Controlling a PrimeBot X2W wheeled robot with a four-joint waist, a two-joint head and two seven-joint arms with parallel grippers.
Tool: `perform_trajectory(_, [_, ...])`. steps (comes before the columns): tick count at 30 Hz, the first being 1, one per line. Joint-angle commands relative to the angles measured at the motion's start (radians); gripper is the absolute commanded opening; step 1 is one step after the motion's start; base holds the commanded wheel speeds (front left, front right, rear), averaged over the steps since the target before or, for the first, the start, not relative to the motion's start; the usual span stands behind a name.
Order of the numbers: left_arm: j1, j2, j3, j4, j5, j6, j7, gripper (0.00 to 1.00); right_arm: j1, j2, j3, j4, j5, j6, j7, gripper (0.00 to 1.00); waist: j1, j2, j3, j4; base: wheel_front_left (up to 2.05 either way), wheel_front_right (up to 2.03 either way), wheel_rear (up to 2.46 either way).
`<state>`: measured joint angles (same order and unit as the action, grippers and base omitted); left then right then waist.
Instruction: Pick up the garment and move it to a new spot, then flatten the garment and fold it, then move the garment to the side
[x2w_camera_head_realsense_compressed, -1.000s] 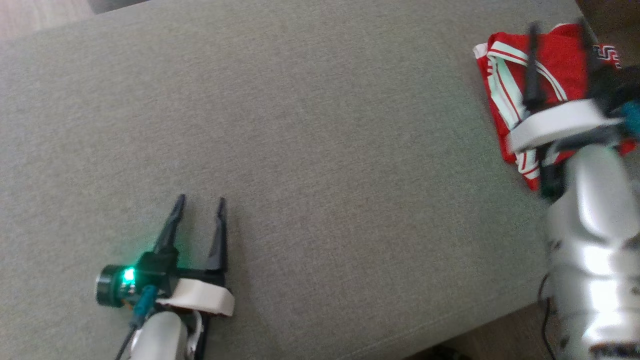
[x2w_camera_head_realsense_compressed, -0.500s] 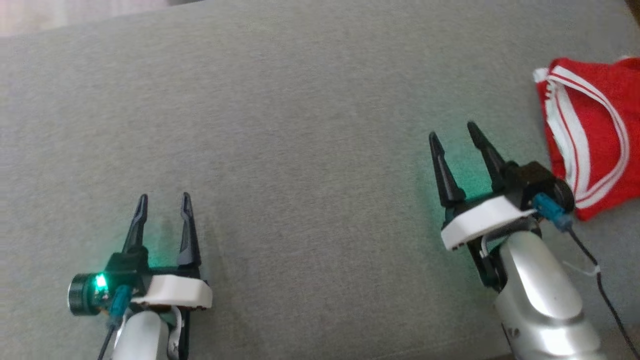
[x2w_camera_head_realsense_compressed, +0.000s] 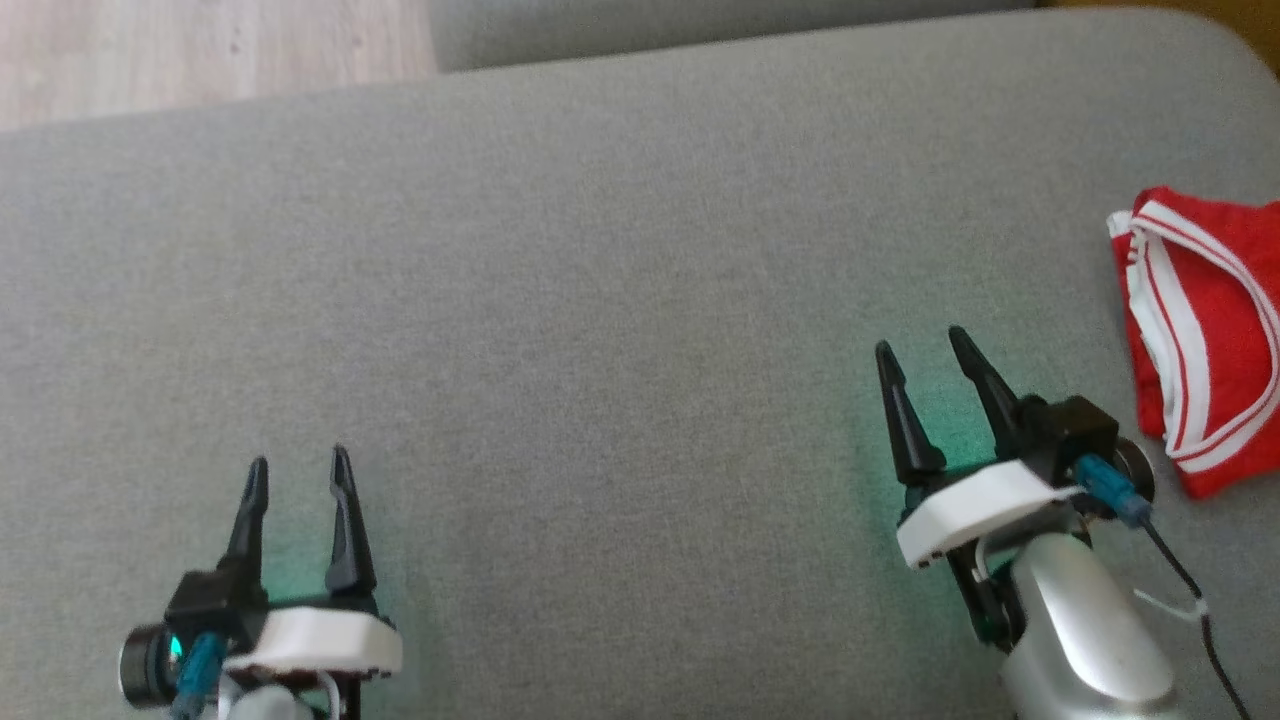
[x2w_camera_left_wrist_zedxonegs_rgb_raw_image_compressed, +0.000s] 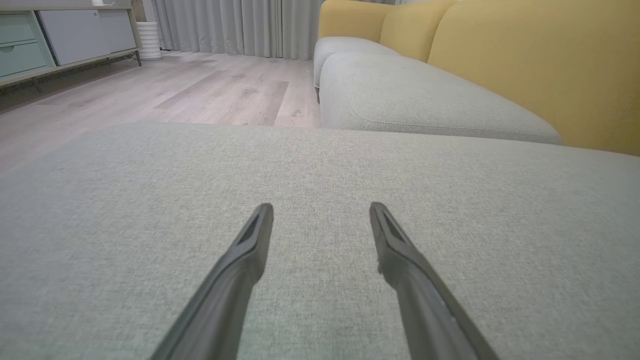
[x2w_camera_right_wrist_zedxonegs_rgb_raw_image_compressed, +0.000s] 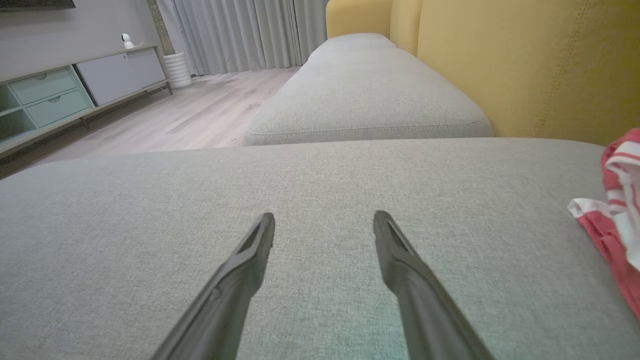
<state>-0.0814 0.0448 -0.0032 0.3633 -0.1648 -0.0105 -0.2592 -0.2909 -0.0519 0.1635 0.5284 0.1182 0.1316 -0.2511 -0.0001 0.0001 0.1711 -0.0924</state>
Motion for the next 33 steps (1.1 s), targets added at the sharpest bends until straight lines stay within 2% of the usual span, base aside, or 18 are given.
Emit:
perform_trajectory(1, [0.001, 0.006, 0.032, -0.028, -0.005, -0.007, -0.003, 1.00, 0.003, 0.002, 0.015, -0.032, 0.009, -0.001, -0.011, 1.00, 0.0001, -0.0001, -0.025, 0.009, 0.00, 0.00, 0.00])
perform_trajectory(6, [0.039, 0.006, 0.035, -0.012, -0.063, -0.022, -0.003, 1.00, 0.043, 0.002, 0.010, -0.030, 0.024, -0.001, -0.011, 1.00, 0.0001, -0.0001, -0.077, 0.014, 0.00, 0.00, 0.00])
perform_trajectory(17, [0.108, 0.006, 0.025, -0.020, -0.081, -0.024, -0.003, 1.00, 0.097, 0.002, 0.012, -0.034, 0.034, -0.001, -0.011, 1.00, 0.0001, -0.0001, -0.144, 0.016, 0.00, 0.00, 0.00])
perform_trajectory(18, [0.134, 0.000, -0.001, 0.012, -0.079, -0.025, 0.002, 0.00, 0.120, 0.000, -0.010, -0.001, 0.038, 0.000, 0.000, 0.00, 0.0001, -0.0001, -0.145, 0.016, 0.00, 0.00, 0.00])
perform_trajectory(23, [0.142, -0.004, 0.000, 0.073, -0.087, -0.025, 0.005, 0.00, 0.149, 0.003, -0.008, 0.058, 0.043, 0.000, 0.003, 0.00, 0.0001, -0.0001, -0.147, 0.016, 0.00, 0.00, 0.00])
perform_trajectory(33, [0.128, -0.004, 0.011, 0.059, -0.196, -0.033, 0.036, 0.00, 0.152, 0.002, -0.028, 0.030, 0.161, 0.000, 0.031, 0.00, 0.0001, -0.0001, -0.148, 0.023, 0.00, 0.00, 0.00])
